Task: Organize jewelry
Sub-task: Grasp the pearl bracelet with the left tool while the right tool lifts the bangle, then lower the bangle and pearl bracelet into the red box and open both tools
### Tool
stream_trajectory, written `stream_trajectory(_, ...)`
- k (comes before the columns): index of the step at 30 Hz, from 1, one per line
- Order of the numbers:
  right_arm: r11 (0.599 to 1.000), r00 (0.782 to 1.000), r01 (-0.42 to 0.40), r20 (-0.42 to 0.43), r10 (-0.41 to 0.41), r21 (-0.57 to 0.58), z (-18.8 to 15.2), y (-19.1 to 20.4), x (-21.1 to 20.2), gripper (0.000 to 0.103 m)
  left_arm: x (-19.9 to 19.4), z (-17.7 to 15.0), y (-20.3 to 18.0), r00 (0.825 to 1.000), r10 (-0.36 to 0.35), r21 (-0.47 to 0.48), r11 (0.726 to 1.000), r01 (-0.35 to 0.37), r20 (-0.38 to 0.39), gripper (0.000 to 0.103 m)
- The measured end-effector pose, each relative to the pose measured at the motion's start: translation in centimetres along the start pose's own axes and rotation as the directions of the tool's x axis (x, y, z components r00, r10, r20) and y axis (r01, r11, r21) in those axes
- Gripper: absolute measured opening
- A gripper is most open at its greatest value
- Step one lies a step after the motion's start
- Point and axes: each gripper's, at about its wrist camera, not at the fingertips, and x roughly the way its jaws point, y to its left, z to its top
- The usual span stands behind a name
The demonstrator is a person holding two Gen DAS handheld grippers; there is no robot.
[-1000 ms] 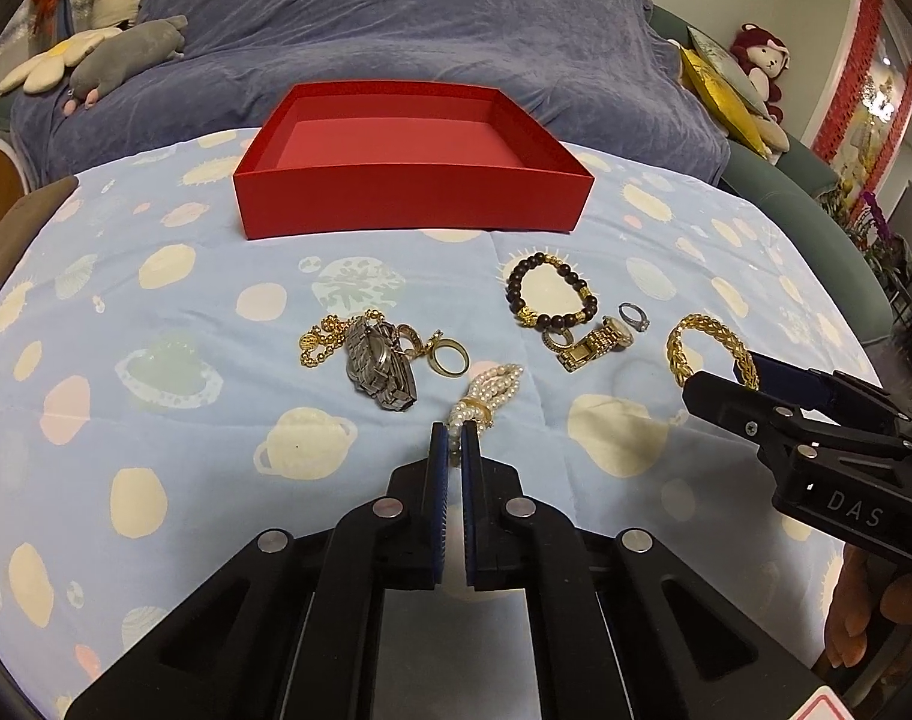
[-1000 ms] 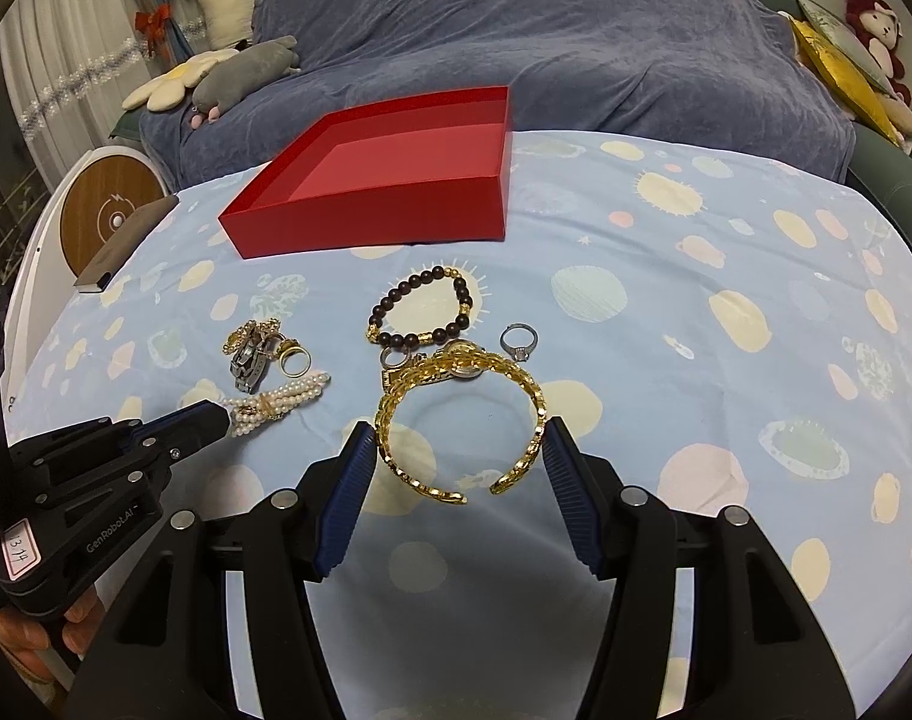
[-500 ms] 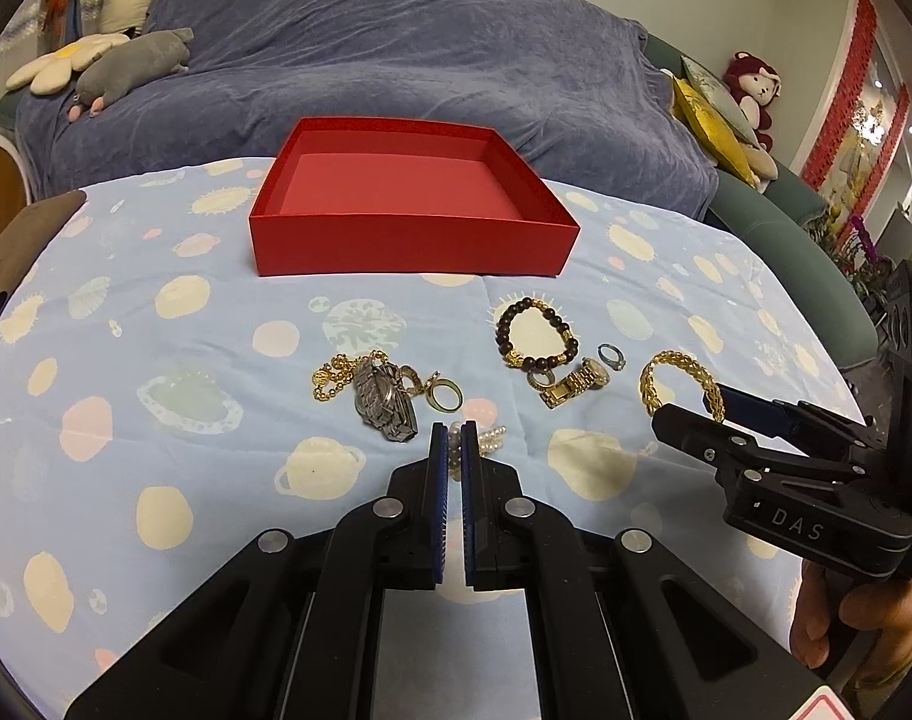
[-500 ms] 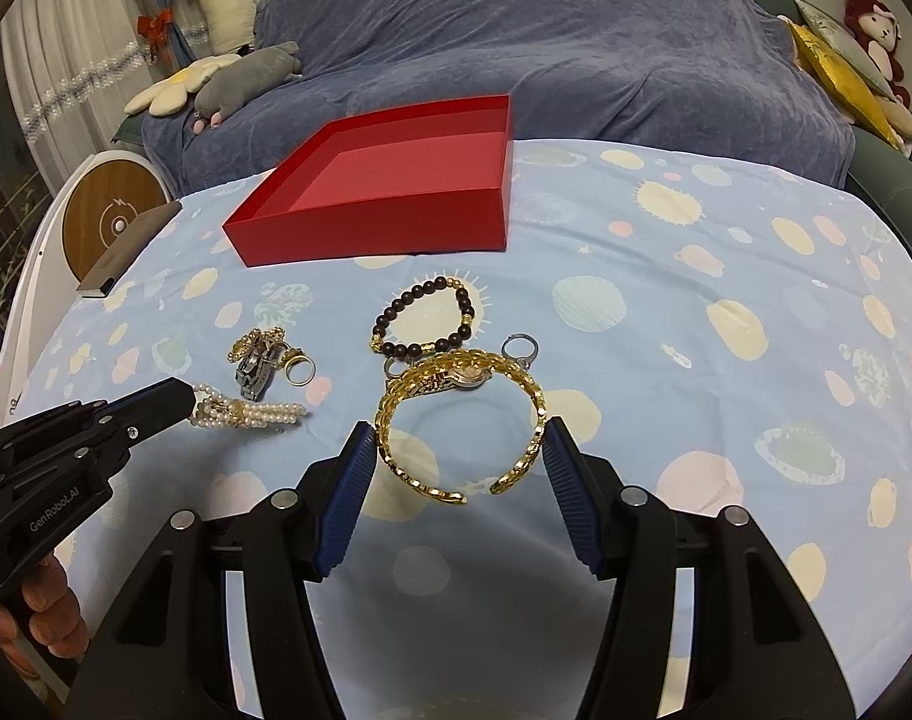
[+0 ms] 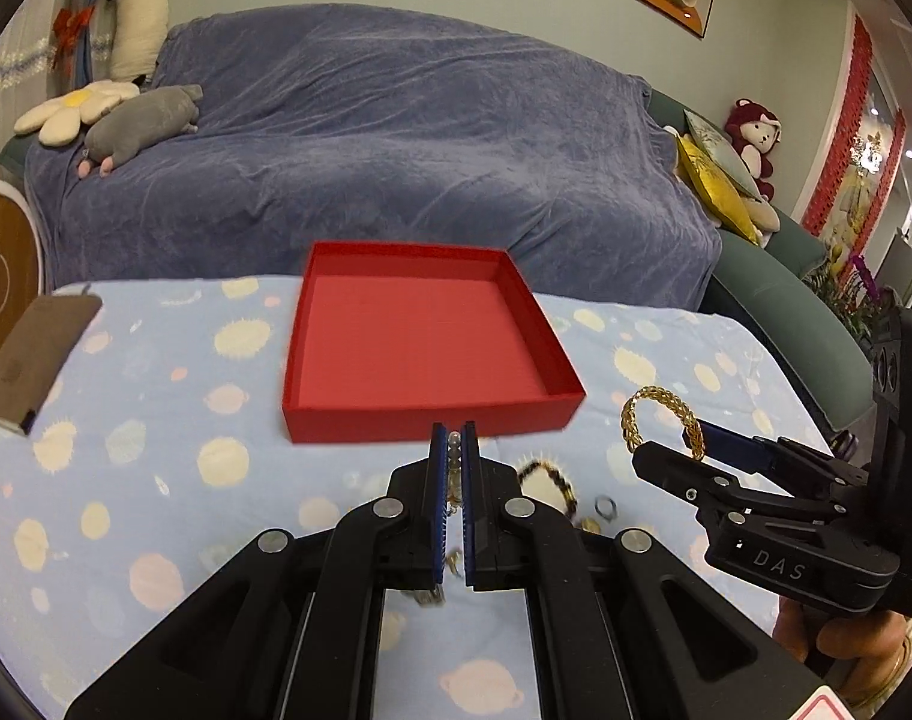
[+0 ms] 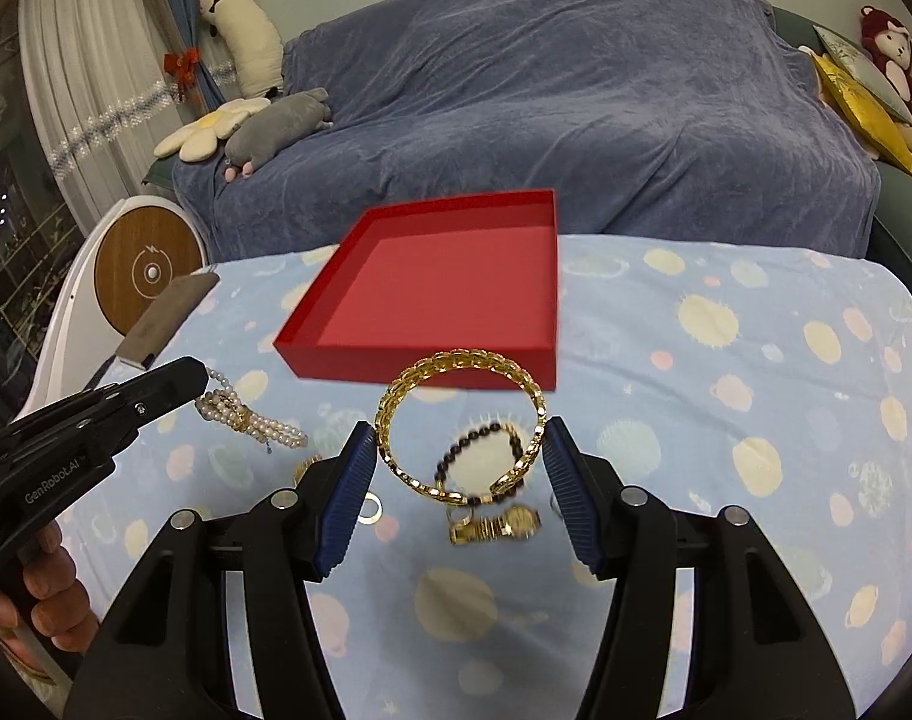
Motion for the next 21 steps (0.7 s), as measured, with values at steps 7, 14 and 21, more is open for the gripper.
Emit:
stream_trajectory(7, 1.0, 1.0, 0.016, 0.016, -0.016, -0.017, 8.0, 0.1, 5.9, 0.056, 5.3, 8.6, 2.1, 0.999, 0.032, 0.007, 0.999, -0.032, 0.04, 0.001)
stream_trajectory(14, 0.999, 0.998, 0.029, -0.054, -0.027, 0.032, 12.8, -2.3, 14.6, 0.056, 14.5, 13.1, 4.5, 0.997, 0.071, -0.034, 0.997, -0.072, -0.018, 0.001)
stream_trajectory(21, 0.997, 0.984, 0.02, -0.179, -0.006, 0.078, 14.2, -4.5, 22.1, 0.056, 21.9, 13.8, 6.3, 0.989, 0.114, -0.034, 0.992, -0.118, -0.098, 0.001)
